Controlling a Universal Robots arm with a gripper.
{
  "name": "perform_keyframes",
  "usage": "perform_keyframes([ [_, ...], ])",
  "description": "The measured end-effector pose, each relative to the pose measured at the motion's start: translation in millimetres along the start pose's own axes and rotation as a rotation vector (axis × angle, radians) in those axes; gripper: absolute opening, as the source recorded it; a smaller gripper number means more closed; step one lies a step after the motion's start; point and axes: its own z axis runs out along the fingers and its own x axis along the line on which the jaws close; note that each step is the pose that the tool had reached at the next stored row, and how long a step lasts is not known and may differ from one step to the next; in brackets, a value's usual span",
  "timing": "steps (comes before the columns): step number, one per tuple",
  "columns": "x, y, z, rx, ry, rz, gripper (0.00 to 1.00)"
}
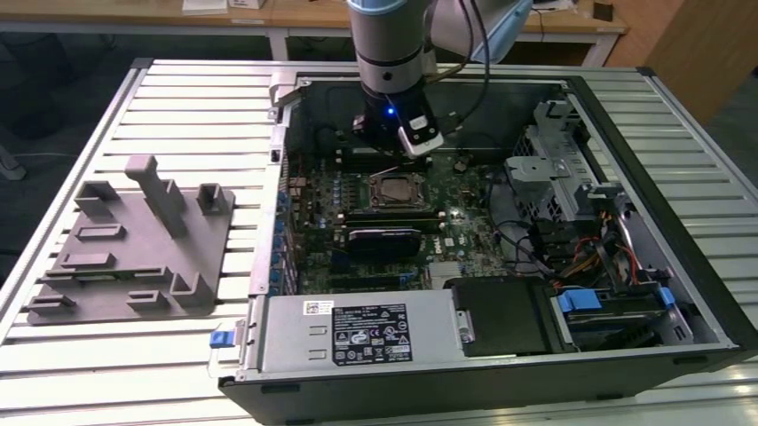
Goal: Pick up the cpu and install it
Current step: 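Install the first cpu locking lever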
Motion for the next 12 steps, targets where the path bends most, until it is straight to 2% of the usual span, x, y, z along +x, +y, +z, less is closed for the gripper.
perform_keyframes([
  [4, 0.2, -0.2, 1.5, 0.0012, -0.0005, 0.0, 0.11],
  [10, 1.1, -0.6, 7.6, 0.0259, -0.0049, -0.004, 0.11],
  [12, 1.4, 0.7, 8.4, 0.0282, -0.0052, -0.005, 0.11],
])
